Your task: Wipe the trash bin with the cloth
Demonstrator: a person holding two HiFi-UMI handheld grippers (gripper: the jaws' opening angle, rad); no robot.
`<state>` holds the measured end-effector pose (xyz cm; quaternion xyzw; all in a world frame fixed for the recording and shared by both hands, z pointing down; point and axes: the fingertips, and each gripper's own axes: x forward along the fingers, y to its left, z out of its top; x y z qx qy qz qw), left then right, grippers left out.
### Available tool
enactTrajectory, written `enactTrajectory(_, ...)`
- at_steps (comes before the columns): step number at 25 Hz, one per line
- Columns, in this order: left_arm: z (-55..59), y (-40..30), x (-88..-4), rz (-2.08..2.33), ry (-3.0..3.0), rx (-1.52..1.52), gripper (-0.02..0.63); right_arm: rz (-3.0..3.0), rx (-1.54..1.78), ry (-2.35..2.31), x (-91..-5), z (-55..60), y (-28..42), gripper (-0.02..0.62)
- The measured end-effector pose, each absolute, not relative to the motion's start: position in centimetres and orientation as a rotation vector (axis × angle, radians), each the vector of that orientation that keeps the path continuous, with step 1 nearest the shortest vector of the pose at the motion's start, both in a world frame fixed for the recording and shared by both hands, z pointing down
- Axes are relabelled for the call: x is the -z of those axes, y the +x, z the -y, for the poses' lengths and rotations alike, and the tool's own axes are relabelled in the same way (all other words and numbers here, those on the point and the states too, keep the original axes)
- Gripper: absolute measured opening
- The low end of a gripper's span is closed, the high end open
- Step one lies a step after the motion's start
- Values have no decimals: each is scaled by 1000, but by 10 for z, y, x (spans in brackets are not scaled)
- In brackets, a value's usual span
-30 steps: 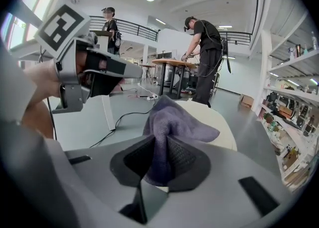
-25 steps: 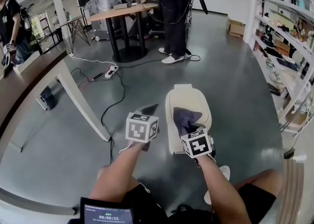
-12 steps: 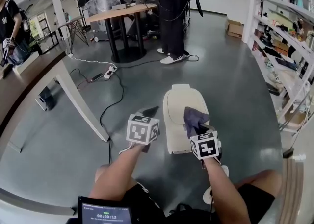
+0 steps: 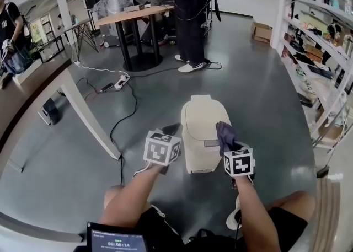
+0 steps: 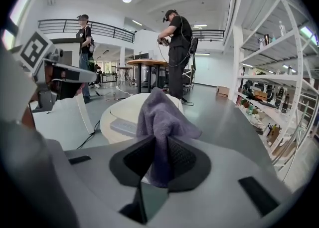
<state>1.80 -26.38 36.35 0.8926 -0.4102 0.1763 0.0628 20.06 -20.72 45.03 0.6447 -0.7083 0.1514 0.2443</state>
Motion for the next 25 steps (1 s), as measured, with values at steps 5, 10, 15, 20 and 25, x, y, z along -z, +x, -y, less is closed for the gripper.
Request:
enactTrajectory(5, 261, 14, -370, 1256, 2707, -559, 0, 2044, -244, 1855, -433, 197, 184, 69)
enactTrajectory(10, 259, 4, -387, 1261, 2671, -548, 0, 2187, -85, 1967, -431, 177, 157, 69)
enactTrajectory(15, 248, -23, -394, 1325, 2586, -292, 0, 2268, 162, 1950, -438, 151, 112, 69)
enactTrajectory(20, 218, -50, -406, 1397, 2609, -233, 0, 2293, 284, 1854, -462, 129, 64, 69)
enactTrajectory(25, 199, -62, -420, 1417, 2602, -267, 0, 2327, 200, 1839, -493, 138, 39, 69)
